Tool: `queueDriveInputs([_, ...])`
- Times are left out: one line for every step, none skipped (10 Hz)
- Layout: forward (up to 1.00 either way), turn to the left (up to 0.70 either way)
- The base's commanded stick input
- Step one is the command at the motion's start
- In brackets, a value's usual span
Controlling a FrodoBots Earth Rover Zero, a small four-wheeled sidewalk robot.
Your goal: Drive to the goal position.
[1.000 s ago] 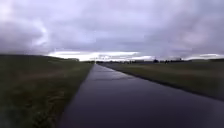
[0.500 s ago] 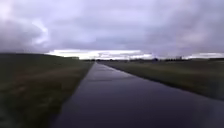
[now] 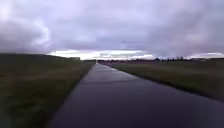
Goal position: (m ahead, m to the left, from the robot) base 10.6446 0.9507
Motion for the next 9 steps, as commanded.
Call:
queueDriveInputs([0.70,0.00])
queueDriveInputs([0.70,0.00])
queueDriveInputs([0.70,0.14])
queueDriveInputs([0.70,0.27])
queueDriveInputs([0.70,0.27])
queueDriveInputs([0.70,0.27])
queueDriveInputs([0.70,0.27])
queueDriveInputs([0.70,0.27])
queueDriveInputs([0.70,0.27])
